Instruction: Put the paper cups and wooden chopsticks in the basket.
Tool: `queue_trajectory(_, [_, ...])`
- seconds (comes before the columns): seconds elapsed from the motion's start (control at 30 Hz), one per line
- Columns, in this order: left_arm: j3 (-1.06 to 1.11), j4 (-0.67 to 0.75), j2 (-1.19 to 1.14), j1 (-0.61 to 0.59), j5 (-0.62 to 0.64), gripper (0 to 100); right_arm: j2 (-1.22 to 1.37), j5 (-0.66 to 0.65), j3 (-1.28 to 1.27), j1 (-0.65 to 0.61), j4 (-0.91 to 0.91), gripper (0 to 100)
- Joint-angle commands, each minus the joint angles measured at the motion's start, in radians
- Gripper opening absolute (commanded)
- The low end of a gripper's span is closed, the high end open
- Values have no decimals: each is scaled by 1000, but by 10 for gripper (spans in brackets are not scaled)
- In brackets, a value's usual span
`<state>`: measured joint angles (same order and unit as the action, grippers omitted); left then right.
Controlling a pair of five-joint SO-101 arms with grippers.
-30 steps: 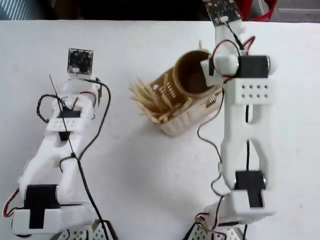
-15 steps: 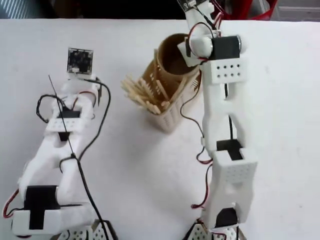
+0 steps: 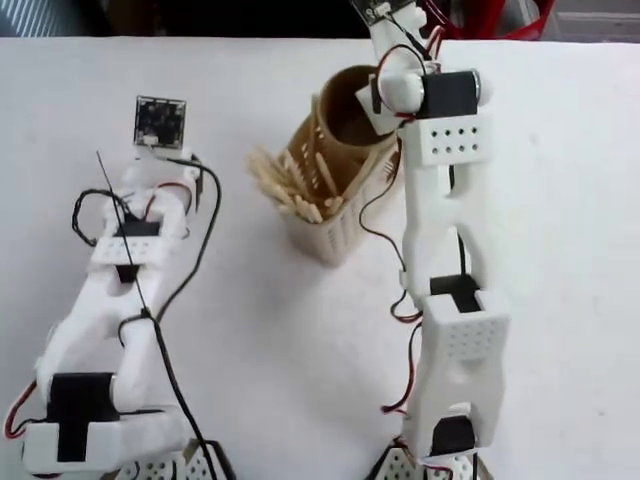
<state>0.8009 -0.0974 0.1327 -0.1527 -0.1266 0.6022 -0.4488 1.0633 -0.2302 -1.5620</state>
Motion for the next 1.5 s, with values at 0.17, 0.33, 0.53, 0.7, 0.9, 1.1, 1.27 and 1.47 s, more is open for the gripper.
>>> queue_trajectory(0.17, [-29, 23, 44, -4, 11, 94, -56, -18, 5, -36, -19, 109])
queue_trajectory(0.33, [-29, 23, 44, -4, 11, 94, -114, -21, 5, -21, -24, 126])
queue_trajectory(0.53, [-29, 23, 44, -4, 11, 94, -131, -17, 8, 5, -45, 172])
queue_trajectory(0.7, [-29, 23, 44, -2, 11, 94, -142, -25, 9, 22, -62, 170])
queue_trajectory(0.9, [-29, 23, 44, -2, 11, 94, -268, -26, 8, 24, -122, 172])
queue_trajectory(1.1, [-29, 23, 44, -2, 11, 94, -340, -26, -5, 24, -142, 173])
queue_trajectory(1.27, [-29, 23, 44, -2, 11, 94, -340, -23, -3, 25, -142, 171])
queue_trajectory(1.47, [-29, 23, 44, -2, 11, 94, -429, -15, 9, 153, -147, 170])
